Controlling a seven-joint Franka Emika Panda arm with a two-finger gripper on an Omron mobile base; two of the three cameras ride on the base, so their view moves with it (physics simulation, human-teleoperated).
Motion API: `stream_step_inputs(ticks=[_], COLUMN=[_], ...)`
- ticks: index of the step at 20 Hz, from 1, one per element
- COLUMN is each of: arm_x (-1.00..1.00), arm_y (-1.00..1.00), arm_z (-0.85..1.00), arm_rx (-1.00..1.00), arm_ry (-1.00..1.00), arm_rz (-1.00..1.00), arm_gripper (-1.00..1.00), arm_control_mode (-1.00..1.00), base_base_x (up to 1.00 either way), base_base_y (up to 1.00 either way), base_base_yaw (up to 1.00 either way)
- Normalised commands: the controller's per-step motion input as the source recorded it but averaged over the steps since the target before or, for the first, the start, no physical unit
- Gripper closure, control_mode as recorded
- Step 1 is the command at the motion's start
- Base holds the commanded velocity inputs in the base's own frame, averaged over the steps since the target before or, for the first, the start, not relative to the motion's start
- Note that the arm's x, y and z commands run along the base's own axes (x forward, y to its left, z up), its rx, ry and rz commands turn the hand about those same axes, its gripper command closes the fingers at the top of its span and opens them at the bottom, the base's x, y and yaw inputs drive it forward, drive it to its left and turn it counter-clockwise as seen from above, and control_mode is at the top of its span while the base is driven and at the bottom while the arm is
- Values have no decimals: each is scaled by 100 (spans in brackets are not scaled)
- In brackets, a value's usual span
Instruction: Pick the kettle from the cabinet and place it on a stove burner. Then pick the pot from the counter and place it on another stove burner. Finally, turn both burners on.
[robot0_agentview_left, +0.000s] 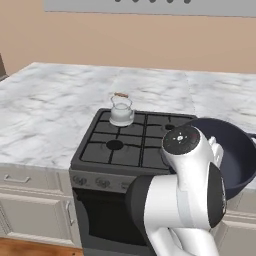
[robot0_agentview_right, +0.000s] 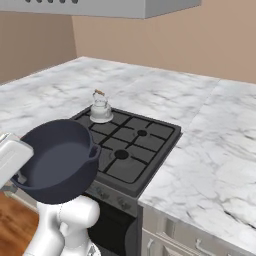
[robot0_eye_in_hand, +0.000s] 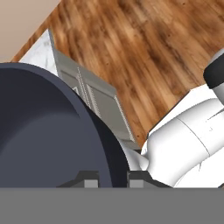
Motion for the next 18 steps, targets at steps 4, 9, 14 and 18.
stream_step_inputs(ticks=[4, 9, 14, 18], arm_x=[0, 0, 0, 0], arm_y=[0, 0, 0, 0], arm_z=[0, 0, 0, 0], arm_rx=[0, 0, 0, 0], arm_ry=[0, 0, 0, 0], arm_rz=[0, 0, 0, 0], arm_gripper=[100, 100, 100, 100], arm_control_mode=[100, 100, 100, 100], base_base_x=[0, 10, 25, 25], base_base_y=[29, 45, 11, 1], base_base_yaw=[0, 0, 0, 0])
